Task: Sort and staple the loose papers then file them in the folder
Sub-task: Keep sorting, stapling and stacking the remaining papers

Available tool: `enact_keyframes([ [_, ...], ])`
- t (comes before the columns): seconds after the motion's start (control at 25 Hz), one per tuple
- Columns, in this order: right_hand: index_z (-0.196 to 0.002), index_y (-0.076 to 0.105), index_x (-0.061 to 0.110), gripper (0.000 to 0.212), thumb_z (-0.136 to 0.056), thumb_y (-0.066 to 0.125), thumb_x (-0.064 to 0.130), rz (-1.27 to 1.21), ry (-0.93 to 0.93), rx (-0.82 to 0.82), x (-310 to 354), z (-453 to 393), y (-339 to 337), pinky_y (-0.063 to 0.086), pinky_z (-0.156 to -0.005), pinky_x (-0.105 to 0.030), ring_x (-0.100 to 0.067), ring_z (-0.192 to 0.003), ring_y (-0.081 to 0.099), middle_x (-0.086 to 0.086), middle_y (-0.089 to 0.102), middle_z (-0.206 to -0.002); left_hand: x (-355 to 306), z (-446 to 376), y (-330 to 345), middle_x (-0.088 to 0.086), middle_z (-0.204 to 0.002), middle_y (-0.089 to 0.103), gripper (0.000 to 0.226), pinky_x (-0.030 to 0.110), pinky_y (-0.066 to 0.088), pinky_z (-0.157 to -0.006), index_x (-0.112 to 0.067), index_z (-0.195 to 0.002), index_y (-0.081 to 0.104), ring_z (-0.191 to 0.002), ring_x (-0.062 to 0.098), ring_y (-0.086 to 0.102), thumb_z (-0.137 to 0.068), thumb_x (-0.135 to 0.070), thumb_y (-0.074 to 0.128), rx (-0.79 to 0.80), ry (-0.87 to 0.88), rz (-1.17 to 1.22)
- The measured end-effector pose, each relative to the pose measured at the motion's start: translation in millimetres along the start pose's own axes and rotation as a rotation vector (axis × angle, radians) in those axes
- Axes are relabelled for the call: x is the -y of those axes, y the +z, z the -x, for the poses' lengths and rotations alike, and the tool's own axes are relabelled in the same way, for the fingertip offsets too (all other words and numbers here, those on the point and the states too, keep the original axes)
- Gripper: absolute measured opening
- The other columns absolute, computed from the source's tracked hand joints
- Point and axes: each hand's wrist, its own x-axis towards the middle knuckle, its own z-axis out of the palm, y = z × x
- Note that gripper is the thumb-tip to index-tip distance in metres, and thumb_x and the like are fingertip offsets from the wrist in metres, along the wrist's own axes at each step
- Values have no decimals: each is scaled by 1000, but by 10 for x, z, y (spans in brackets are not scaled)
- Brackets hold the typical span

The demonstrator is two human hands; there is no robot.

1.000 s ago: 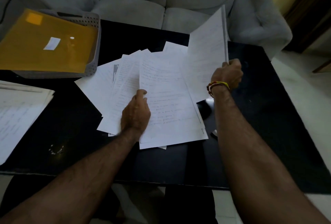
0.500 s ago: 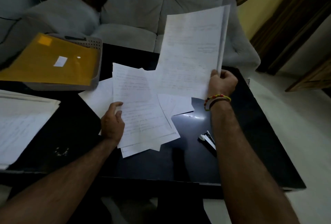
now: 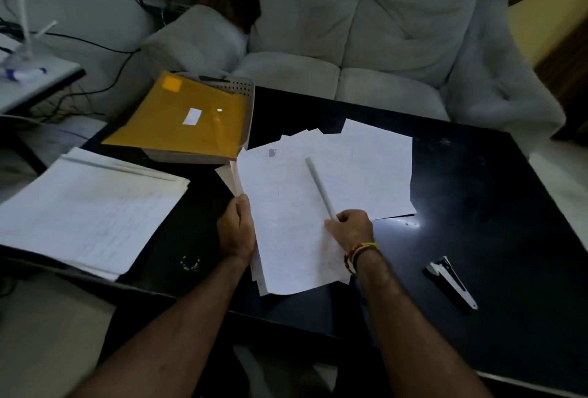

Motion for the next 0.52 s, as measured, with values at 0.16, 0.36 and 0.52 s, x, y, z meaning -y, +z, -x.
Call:
enact_keyframes([
  [0.16, -57, 52, 12, 27, -75, 70, 19, -2, 62, 27, 63, -72, -24, 35, -51, -23, -21, -60, 49, -2, 47, -56, 16, 10, -1, -3, -84, 65, 31, 5, 36, -55, -8, -96, 67, -75, 9, 58, -93, -36, 55, -15, 14, -6],
  [0.36, -68, 57, 13, 29, -78, 76, 33, -189, 49, 135, 6, -118, -124, 43, -66, -26, -19, -69, 53, 0, 54, -68, 90, -18, -17, 7, -104, 70, 23, 18, 50, -70, -4, -111, 65, -91, 16, 66, -89, -9, 60, 37, 19, -52],
  [0.52, -84, 69, 10, 11, -84, 72, 21, -479, 157, 103, -75, -108, -277, 52, -69, -28, -17, -68, 59, -4, 65, -76, 143, 16, -95, 8, -112, 68, 27, 28, 51, -82, -6, -116, 60, -100, 18, 65, -89, -7, 60, 135, 32, -63],
])
